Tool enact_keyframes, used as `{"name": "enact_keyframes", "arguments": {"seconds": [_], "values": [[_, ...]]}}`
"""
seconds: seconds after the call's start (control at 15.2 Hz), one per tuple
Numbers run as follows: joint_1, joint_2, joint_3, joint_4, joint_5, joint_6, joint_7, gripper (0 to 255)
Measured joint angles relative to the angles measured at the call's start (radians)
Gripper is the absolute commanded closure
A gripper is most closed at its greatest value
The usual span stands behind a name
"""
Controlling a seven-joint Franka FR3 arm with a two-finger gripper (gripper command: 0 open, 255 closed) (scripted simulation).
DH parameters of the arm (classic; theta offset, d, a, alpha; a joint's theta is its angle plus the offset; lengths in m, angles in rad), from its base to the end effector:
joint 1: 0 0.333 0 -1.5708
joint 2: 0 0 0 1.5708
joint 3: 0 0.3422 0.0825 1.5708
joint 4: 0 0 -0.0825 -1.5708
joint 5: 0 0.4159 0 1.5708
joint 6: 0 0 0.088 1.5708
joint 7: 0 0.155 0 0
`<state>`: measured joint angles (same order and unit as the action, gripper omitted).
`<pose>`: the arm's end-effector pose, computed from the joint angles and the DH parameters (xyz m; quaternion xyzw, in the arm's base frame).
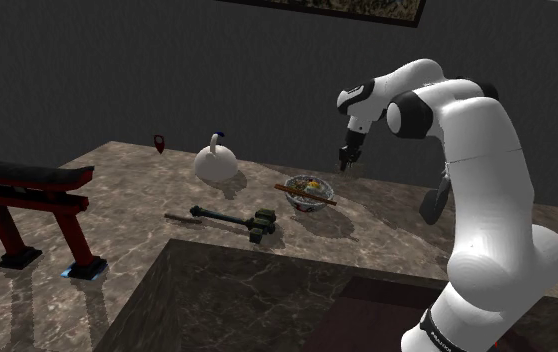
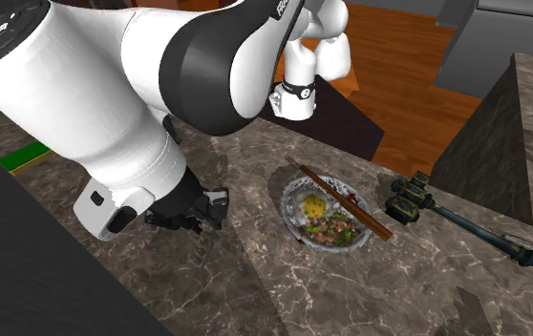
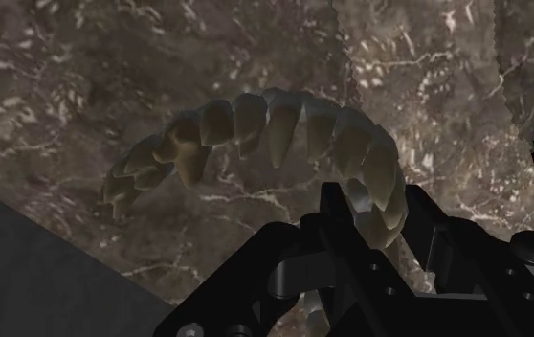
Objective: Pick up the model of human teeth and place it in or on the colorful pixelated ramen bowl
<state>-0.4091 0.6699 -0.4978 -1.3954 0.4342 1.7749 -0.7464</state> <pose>0.5368 -0.4986 0.2921 -0.9866 0.1157 0.0312 0.1107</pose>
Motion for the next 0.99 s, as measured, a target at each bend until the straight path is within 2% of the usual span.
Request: {"name": "enact_keyframes", "arguments": {"seconds": [0.99], "values": [[-0.016,-0.046,-0.015,0.134,-0.028,-0.169,0.038,255]]}}
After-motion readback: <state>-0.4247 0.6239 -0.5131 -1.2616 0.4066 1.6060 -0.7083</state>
